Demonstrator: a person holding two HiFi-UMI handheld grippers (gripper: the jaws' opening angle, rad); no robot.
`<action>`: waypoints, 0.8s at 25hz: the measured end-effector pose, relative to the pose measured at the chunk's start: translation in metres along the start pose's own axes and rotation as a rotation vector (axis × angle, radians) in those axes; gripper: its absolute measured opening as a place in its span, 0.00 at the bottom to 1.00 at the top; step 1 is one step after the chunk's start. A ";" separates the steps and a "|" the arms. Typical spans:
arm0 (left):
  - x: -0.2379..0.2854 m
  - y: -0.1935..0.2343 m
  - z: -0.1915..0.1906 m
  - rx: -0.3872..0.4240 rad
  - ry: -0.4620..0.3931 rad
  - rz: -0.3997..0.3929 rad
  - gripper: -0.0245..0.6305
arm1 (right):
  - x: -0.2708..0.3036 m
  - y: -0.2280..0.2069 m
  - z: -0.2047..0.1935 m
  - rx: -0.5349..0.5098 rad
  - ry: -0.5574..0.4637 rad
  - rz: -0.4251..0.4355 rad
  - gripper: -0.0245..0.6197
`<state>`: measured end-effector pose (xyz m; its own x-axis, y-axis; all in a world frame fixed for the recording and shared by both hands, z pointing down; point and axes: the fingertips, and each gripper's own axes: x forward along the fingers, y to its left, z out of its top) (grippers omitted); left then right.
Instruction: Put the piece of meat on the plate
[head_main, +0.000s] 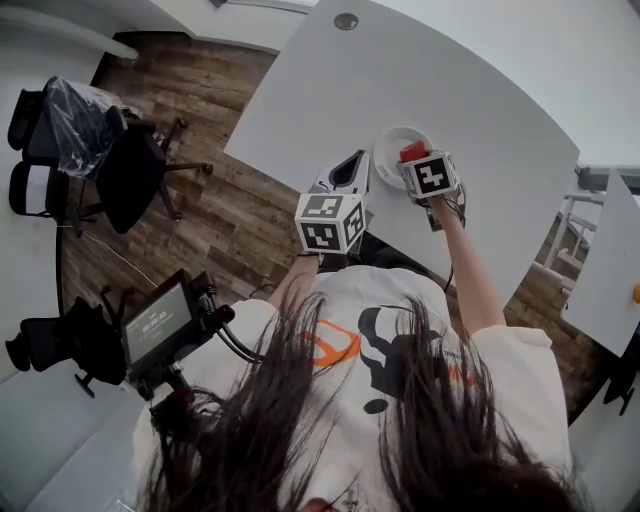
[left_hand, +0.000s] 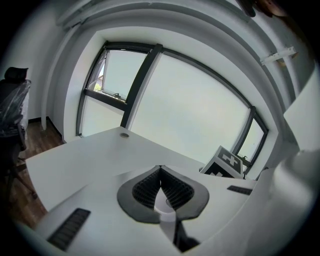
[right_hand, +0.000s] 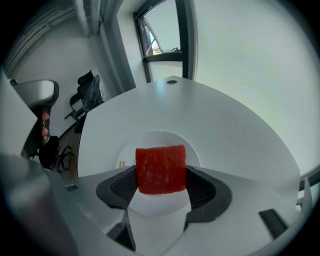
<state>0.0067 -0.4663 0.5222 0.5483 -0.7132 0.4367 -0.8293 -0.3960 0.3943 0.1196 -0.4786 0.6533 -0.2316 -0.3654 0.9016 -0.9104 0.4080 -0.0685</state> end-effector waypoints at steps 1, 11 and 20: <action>0.000 0.001 0.000 -0.002 0.001 0.004 0.05 | 0.002 0.003 -0.002 -0.034 0.024 0.001 0.51; -0.002 0.012 0.000 -0.022 -0.006 0.036 0.05 | 0.015 0.009 -0.003 -0.202 0.116 -0.026 0.51; -0.003 0.022 -0.004 -0.037 -0.008 0.061 0.05 | 0.021 0.006 -0.005 -0.207 0.139 0.009 0.51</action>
<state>-0.0132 -0.4707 0.5327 0.4954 -0.7405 0.4543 -0.8567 -0.3298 0.3967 0.1108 -0.4798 0.6735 -0.1770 -0.2477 0.9525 -0.8154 0.5789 -0.0009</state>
